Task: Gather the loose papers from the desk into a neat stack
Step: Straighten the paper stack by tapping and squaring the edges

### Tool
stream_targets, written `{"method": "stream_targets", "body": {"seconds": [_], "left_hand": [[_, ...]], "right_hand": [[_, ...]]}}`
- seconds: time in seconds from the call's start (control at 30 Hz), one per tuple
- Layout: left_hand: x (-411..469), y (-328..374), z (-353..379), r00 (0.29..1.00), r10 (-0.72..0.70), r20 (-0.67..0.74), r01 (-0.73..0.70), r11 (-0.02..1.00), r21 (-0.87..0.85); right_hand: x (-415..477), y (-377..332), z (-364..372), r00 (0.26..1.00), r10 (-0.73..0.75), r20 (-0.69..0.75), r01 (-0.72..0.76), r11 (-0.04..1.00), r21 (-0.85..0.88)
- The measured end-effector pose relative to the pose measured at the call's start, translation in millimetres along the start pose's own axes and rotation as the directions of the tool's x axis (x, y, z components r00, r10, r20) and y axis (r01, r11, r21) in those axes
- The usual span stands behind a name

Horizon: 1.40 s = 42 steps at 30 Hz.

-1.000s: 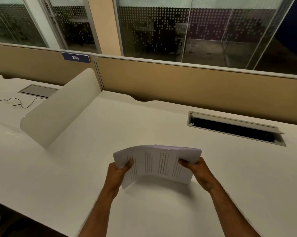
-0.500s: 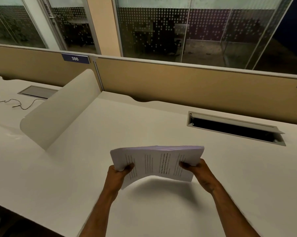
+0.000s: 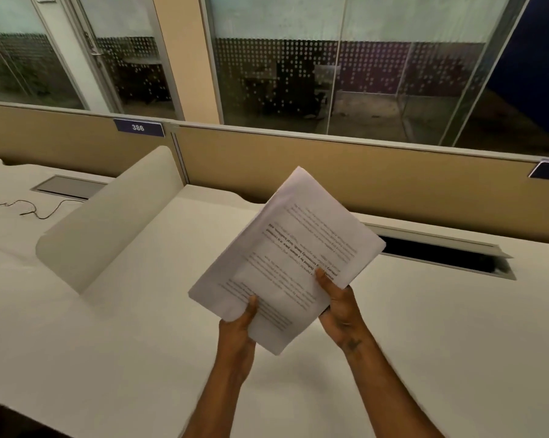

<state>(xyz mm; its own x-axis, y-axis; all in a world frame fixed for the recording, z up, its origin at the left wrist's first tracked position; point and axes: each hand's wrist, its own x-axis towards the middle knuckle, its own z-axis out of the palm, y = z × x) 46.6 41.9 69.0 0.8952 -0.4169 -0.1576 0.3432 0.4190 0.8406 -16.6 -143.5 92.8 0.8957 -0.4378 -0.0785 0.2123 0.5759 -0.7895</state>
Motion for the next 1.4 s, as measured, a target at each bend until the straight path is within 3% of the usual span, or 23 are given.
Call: {"method": "stream_targets", "body": {"seconds": [0.13, 0.27, 0.4, 0.5, 0.7, 0.97, 1.4], "left_hand": [[-4.2, -7.4, -29.8, 0.993, -0.114, -0.017, 0.115, 0.993, 0.019], [18.2, 35.0, -60.2, 0.994, -0.031, -0.108, 0.067, 0.937, 0.344], [30.3, 66.8, -34.6, 0.987, -0.038, 0.157, -0.066, 0.791, 0.609], [33.0, 62.8, -10.1, 0.973, -0.041, 0.225, -0.095, 0.821, 0.563], [29.7, 44.3, -10.2, 0.984, -0.038, 0.176, -0.065, 0.839, 0.54], [16.0, 15.5, -35.6, 0.986, -0.119, 0.121, 0.039, 0.85, 0.525], [10.7, -0.6, -33.2, 0.993, -0.106, 0.057, 0.068, 0.884, 0.462]], "right_hand": [[0.3, -13.7, -1.9, 0.997, -0.02, -0.069, 0.012, 0.993, -0.113], [-2.0, -33.2, -9.0, 0.999, -0.024, -0.029, 0.01, 0.915, -0.403], [-5.9, -34.8, -5.7, 0.998, 0.031, 0.053, 0.004, 0.833, -0.553], [-8.7, -28.3, -2.2, 0.997, 0.049, 0.051, -0.011, 0.819, -0.574], [-10.3, -32.4, -13.5, 0.999, 0.04, 0.027, -0.016, 0.81, -0.586], [-18.8, -6.5, -31.5, 0.99, 0.139, -0.002, -0.111, 0.782, -0.613], [-19.2, 5.9, -37.7, 0.984, 0.17, -0.042, -0.159, 0.761, -0.629]]}}
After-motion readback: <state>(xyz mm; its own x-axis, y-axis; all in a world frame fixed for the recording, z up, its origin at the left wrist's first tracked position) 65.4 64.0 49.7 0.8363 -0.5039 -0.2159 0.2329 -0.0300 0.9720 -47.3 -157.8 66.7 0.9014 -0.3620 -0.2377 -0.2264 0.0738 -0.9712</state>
